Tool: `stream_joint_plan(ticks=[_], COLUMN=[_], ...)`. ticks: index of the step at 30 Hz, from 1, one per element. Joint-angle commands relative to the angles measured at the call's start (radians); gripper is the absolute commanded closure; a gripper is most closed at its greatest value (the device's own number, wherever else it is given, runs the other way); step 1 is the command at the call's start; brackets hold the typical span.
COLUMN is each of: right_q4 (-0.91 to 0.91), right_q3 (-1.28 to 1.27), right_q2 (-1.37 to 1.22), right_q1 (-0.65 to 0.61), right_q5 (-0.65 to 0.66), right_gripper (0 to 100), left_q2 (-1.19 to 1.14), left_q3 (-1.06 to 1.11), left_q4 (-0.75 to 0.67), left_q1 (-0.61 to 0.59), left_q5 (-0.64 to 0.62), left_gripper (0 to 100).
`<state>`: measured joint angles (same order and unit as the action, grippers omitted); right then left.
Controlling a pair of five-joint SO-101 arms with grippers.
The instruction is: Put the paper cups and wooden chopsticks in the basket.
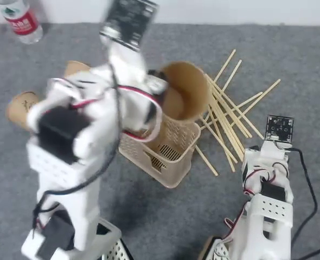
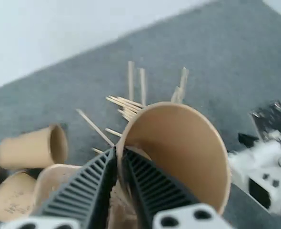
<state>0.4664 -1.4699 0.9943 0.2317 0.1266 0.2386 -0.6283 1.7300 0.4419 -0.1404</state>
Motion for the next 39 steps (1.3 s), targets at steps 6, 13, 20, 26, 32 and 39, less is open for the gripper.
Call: stream_joint_plan(ticks=[6, 13, 20, 26, 32, 39], right_q4=[-0.021, -0.028, -0.047, -0.044, -0.042, -0.039], right_q3=[0.011, 0.012, 0.009, 0.009, 0.009, 0.009], right_q2=[0.024, 0.024, 0.018, 0.018, 0.018, 0.018], right_q1=[-0.007, -0.007, -0.007, -0.007, -0.007, -0.007], right_q5=[-0.006, -0.006, -0.006, -0.006, -0.006, -0.006], right_gripper=[77.8, 77.8, 77.8, 77.8, 77.8, 77.8], left_q2=[0.009, 0.068, 0.215, 0.23, 0.201, 0.123], left_q3=[0.179, 0.277, 0.334, 0.475, 0.492, 0.49], left_q4=[0.026, 0.028, 0.028, 0.026, 0.026, 0.015], left_q1=[0.011, 0.044, 0.109, 0.038, -0.046, -0.051], left_q5=[-0.04, -0.043, -0.043, -0.038, -0.037, -0.037], left_gripper=[99, 99, 99, 99, 99, 99])
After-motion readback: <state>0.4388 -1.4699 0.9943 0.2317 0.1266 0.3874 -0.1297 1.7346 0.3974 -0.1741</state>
